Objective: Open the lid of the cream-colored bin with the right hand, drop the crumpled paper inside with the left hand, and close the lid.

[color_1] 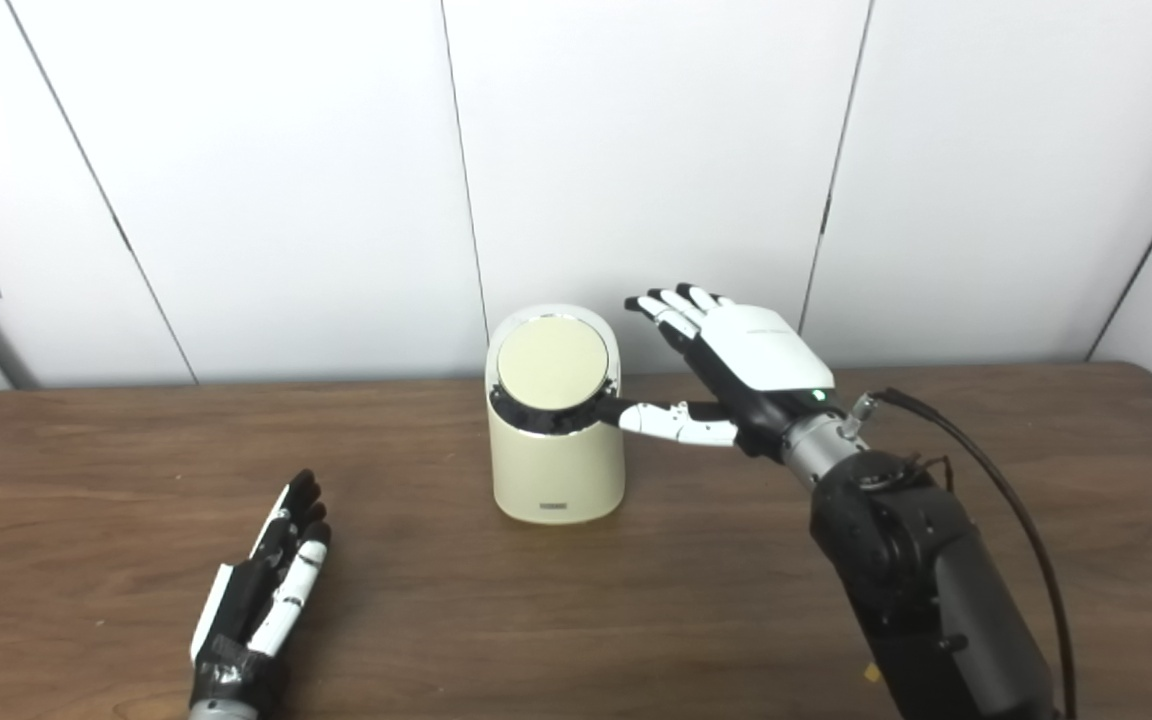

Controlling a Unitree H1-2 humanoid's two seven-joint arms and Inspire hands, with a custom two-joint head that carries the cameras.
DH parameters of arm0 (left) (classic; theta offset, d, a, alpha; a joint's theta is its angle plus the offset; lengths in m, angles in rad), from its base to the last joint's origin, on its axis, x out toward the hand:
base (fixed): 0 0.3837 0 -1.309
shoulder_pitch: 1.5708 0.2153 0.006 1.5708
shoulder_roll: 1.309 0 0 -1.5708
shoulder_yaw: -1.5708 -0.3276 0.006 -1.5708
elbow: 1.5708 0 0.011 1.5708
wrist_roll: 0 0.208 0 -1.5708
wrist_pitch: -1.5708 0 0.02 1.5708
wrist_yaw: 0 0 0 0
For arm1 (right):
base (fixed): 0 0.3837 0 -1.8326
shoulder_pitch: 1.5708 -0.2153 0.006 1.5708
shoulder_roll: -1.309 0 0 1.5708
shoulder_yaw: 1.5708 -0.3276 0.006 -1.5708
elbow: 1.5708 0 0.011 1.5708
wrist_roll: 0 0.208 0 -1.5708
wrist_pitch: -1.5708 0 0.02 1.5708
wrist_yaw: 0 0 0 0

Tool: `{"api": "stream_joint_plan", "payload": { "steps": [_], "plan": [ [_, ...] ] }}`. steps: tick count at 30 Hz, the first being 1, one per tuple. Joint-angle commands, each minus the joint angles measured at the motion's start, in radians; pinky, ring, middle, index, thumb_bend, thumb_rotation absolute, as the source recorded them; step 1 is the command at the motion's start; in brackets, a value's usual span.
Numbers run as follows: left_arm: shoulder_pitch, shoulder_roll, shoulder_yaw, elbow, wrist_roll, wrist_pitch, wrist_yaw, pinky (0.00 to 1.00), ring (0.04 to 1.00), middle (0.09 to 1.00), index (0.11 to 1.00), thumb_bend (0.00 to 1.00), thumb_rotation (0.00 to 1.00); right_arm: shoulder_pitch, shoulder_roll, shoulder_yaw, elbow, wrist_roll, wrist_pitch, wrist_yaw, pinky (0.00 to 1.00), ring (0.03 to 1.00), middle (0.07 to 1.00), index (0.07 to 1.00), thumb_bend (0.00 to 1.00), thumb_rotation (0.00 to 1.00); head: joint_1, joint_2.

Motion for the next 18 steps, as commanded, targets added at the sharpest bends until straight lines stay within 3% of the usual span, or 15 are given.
{"api": "stream_joint_plan", "payload": {
  "steps": [1,4,9,13,18],
  "plan": [
    [0.054,-0.013,-0.009,0.043,-0.013,-0.024,-0.005,1.0,1.0,1.0,1.0,0.31,0.57,0.0,-0.024,-0.035,-0.045,0.048,0.004,-0.016,0.98,1.0,0.981,0.948,0.56,1.0,-0.002,0.001],
    [0.055,-0.013,-0.006,0.037,-0.022,-0.019,-0.008,1.0,1.0,1.0,1.0,0.32,0.56,0.044,-0.028,-0.079,-0.068,0.116,0.038,-0.017,0.98,0.999,0.976,0.952,0.55,1.0,-0.004,0.005],
    [0.057,-0.007,-0.004,0.031,-0.026,-0.015,-0.012,1.0,1.0,1.0,1.0,0.31,0.57,0.107,-0.026,-0.139,-0.064,0.224,0.06,-0.042,0.89,0.982,0.986,0.965,0.51,1.0,-0.007,0.012],
    [0.058,-0.002,-0.004,0.024,-0.024,-0.008,-0.011,1.0,1.0,1.0,1.0,0.34,0.58,0.154,-0.033,-0.164,-0.056,0.298,0.104,-0.032,0.89,0.96,0.978,0.967,0.53,1.0,-0.014,0.021],
    [0.056,-0.001,0.002,0.012,-0.032,0.011,-0.009,1.0,1.0,1.0,1.0,0.35,0.56,0.207,-0.001,-0.207,-0.079,0.443,0.182,-0.036,0.92,0.968,0.983,0.963,0.59,1.0,-0.017,0.032]
  ]
}}
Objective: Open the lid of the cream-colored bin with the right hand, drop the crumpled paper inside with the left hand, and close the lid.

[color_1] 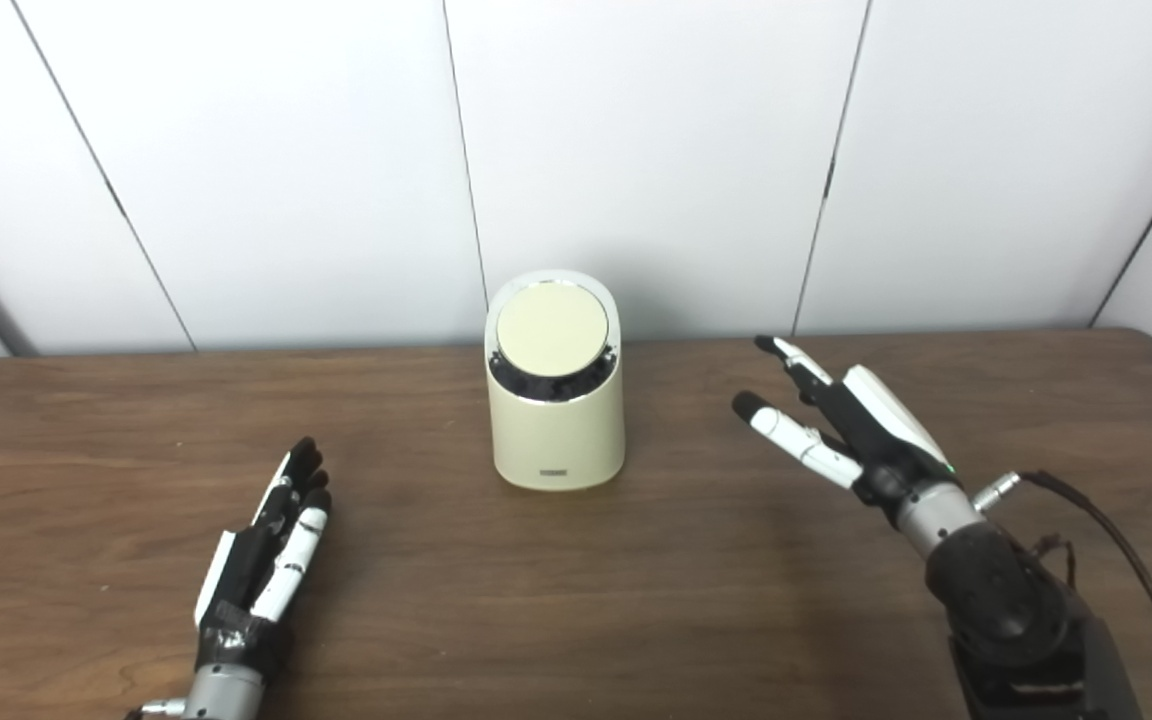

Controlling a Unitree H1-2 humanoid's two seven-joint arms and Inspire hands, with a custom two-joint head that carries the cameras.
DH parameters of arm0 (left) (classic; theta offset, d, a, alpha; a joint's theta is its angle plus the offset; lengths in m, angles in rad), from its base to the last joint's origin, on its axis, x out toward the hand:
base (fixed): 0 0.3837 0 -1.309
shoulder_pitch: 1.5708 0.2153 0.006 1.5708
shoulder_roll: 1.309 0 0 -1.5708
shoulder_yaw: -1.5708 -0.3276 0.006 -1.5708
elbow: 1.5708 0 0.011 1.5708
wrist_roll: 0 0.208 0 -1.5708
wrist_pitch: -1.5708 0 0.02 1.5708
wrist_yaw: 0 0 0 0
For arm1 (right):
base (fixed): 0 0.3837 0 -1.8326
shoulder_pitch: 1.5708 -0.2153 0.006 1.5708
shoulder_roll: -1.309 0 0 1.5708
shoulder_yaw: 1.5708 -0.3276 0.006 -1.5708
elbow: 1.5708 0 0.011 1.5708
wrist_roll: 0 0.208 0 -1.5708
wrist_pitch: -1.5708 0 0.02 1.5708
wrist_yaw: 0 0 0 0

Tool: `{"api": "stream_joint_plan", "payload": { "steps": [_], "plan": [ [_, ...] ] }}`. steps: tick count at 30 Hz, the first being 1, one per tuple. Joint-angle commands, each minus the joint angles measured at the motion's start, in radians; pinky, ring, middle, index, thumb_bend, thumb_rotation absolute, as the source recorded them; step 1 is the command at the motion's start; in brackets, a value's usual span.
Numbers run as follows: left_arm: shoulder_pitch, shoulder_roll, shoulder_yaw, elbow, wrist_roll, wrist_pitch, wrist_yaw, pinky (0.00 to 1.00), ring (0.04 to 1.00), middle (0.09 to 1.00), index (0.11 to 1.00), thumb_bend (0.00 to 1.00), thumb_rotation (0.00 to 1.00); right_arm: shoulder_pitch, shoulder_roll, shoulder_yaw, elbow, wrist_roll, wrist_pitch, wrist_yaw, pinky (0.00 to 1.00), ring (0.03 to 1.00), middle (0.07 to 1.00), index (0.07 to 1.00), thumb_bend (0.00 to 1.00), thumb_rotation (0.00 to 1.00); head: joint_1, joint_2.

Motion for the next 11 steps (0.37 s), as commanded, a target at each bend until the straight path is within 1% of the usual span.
{"api": "stream_joint_plan", "payload": {
  "steps": [1,4,6,7,9,11],
  "plan": [
    [0.048,-0.006,-0.003,0.019,-0.021,0.009,-0.006,1.0,1.0,1.0,1.0,0.36,0.55,-0.014,0.01,-0.017,-0.052,0.053,0.02,-0.023,0.92,0.971,0.983,0.961,0.6,1.0,-0.002,0.004],
    [0.047,-0.005,0.002,0.016,-0.044,0.011,-0.015,1.0,1.0,1.0,1.0,0.35,0.55,0.013,0.055,-0.034,-0.053,0.123,0.046,-0.052,0.94,0.992,0.991,0.958,0.61,1.0,-0.004,0.012],
    [0.047,-0.004,0.002,0.012,-0.052,0.013,-0.016,1.0,1.0,1.0,1.0,0.36,0.55,0.032,0.085,-0.045,-0.057,0.169,0.048,-0.071,0.96,0.998,0.998,0.964,0.62,1.0,-0.006,0.017],
    [0.047,-0.003,0.002,0.011,-0.053,0.012,-0.016,1.0,1.0,1.0,1.0,0.35,0.57,0.041,0.102,-0.051,-0.057,0.193,0.045,-0.082,0.97,1.0,1.0,0.967,0.62,1.0,-0.007,0.019],
    [0.048,-0.003,0.002,0.009,-0.053,0.014,-0.013,1.0,1.0,1.0,1.0,0.35,0.64,0.053,0.13,-0.06,-0.054,0.229,0.035,-0.107,0.99,1.0,1.0,0.972,0.6,1.0,-0.008,0.023],
    [0.05,-0.008,0.007,-0.002,-0.064,0.021,-0.009,1.0,1.0,1.0,1.0,0.37,0.74,0.066,0.167,-0.079,-0.04,0.269,0.013,-0.145,1.0,1.0,1.0,0.971,0.6,1.0,-0.007,0.032]
  ]
}}
